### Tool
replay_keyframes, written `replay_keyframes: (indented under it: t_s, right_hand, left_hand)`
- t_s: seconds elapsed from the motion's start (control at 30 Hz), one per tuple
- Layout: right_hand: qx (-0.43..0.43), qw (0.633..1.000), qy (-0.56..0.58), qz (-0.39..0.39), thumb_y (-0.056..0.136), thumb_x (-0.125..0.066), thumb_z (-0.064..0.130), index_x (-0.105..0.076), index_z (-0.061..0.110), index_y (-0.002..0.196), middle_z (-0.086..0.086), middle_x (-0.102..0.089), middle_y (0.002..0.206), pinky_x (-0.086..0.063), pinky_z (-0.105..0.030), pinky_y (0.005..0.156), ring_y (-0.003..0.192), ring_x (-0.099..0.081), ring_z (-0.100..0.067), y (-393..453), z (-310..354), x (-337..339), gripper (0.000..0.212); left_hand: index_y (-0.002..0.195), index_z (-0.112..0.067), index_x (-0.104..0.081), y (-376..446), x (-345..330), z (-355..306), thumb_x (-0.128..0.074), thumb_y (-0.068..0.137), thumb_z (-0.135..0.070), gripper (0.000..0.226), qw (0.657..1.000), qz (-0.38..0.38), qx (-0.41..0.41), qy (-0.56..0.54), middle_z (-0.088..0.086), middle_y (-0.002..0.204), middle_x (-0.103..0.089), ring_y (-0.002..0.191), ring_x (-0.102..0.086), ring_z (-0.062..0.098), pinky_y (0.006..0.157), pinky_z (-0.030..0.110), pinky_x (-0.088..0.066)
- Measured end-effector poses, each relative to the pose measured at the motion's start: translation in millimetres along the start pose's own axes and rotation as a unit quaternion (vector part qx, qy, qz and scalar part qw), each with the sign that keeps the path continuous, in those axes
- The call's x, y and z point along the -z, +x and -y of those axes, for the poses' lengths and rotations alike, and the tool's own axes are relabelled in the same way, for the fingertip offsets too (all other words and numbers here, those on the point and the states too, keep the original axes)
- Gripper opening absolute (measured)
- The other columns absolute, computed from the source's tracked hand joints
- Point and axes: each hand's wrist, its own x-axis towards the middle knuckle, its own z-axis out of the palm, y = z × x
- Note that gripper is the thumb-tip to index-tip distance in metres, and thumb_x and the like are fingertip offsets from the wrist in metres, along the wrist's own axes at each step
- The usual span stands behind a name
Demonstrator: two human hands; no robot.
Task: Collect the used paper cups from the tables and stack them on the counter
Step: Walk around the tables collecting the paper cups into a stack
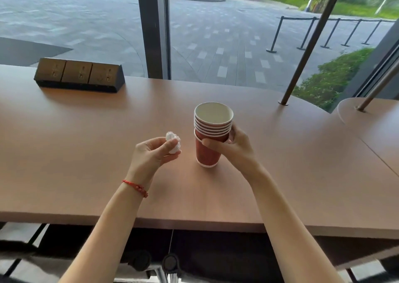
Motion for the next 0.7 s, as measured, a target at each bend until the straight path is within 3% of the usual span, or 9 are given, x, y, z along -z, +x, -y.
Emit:
replay_keyframes:
  t_s: [0.17, 0.37, 0.53, 0.7]
  right_hand:
    - [-0.024, 0.999, -0.027, -0.01, 0.065, -0.082, 0.004, -0.053, 0.02, 0.113, 0.008, -0.066, 0.102, -0.047, -0.008, 0.074, 0.088, -0.061, 0.008, -7, -14, -4, 0.059]
    - [-0.027, 0.998, -0.043, -0.036, 0.066, -0.082, 0.004, -0.054, 0.009, 0.116, -0.002, -0.066, 0.105, -0.051, -0.014, 0.076, 0.096, -0.062, -0.011, -13, -17, -6, 0.057]
    - [-0.023, 0.996, -0.049, -0.077, 0.069, -0.08, 0.007, -0.059, 0.015, 0.108, 0.008, -0.068, 0.096, -0.05, -0.013, 0.073, 0.088, -0.064, 0.001, -34, -10, 1, 0.046]
    - [-0.019, 0.992, -0.032, -0.123, 0.07, -0.079, 0.008, -0.061, 0.019, 0.104, 0.01, -0.072, 0.091, -0.049, -0.013, 0.072, 0.091, -0.066, -0.004, -69, -3, 23, 0.04]
  left_hand:
    - [0.078, -0.007, -0.071, -1, 0, 1, -0.069, 0.076, -0.013, 0.007, 1.0, 0.0, -0.002, -0.004, 0.008, 0.076, -0.069, 0.067, -0.068, 0.017, 0.064, 0.022, -0.056]
    - [0.08, -0.005, -0.07, -3, 0, 2, -0.071, 0.072, -0.017, 0.015, 1.0, 0.026, 0.002, -0.002, 0.01, 0.079, -0.068, 0.069, -0.068, 0.018, 0.065, 0.023, -0.057]
    - [0.076, -0.007, -0.072, -8, -3, 0, -0.073, 0.063, -0.025, 0.022, 0.998, 0.064, -0.006, -0.012, 0.006, 0.075, -0.07, 0.071, -0.068, 0.017, 0.066, 0.022, -0.056]
    - [0.071, -0.012, -0.074, -15, -19, 3, -0.073, 0.061, -0.027, 0.018, 0.993, 0.119, 0.0, -0.01, 0.004, 0.072, -0.072, 0.071, -0.069, 0.018, 0.065, 0.022, -0.056]
